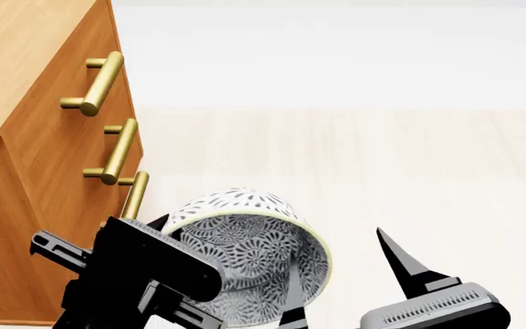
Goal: Put the bowl on top of the cabinet.
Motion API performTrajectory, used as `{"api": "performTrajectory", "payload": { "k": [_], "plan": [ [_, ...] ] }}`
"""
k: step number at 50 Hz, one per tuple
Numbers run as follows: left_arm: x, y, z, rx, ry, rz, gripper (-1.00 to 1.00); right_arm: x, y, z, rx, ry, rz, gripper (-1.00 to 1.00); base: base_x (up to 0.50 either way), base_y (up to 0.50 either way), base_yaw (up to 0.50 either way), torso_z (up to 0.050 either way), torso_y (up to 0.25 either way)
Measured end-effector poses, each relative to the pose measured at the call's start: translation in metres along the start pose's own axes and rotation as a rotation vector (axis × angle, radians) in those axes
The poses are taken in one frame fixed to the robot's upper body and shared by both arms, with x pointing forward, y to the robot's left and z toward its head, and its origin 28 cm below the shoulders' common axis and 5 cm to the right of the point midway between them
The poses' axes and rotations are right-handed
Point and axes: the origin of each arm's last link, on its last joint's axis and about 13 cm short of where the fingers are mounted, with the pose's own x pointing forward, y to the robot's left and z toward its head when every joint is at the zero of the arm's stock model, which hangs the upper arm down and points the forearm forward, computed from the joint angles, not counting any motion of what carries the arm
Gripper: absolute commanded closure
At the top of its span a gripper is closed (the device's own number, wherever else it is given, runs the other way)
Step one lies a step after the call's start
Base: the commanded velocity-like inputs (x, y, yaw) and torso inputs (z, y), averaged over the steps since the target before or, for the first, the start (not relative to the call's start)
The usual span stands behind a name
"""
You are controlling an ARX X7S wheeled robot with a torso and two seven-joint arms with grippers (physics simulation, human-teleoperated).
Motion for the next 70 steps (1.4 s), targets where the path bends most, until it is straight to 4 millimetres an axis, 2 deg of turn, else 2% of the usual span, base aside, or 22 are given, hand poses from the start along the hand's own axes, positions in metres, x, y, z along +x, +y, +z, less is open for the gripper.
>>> {"api": "performTrajectory", "payload": {
  "k": [9,18,34,50,63,70],
  "plan": [
    [0.008,0.001,0.016,0.051,-0.005,0.001,1.0,-0.007,-0.004,-0.003,0.038,-0.017,-0.02,-1.0,0.0,0.0,0.0,0.0,0.0],
    [0.017,0.002,0.034,0.118,-0.008,0.003,1.0,-0.023,-0.009,-0.012,0.111,-0.054,-0.05,-1.0,0.0,0.0,0.0,0.001,0.0],
    [0.023,0.003,0.086,0.281,-0.043,0.026,1.0,-0.052,-0.018,-0.041,0.298,-0.106,-0.148,-1.0,0.0,0.0,0.0,0.0,0.001],
    [0.033,0.012,0.14,0.424,-0.07,0.118,1.0,-0.063,-0.021,-0.048,0.372,-0.13,-0.2,-1.0,0.0,0.0,0.0,0.0,0.001],
    [0.022,0.03,0.183,0.577,-0.19,0.289,1.0,-0.062,-0.018,-0.05,0.383,-0.127,-0.192,-1.0,0.0,0.0,0.0,0.0,0.0],
    [0.013,0.039,0.206,0.6,-0.224,0.332,1.0,-0.061,-0.017,-0.051,0.389,-0.125,-0.184,-1.0,0.0,0.0,0.0,0.0,0.001]
  ]
}}
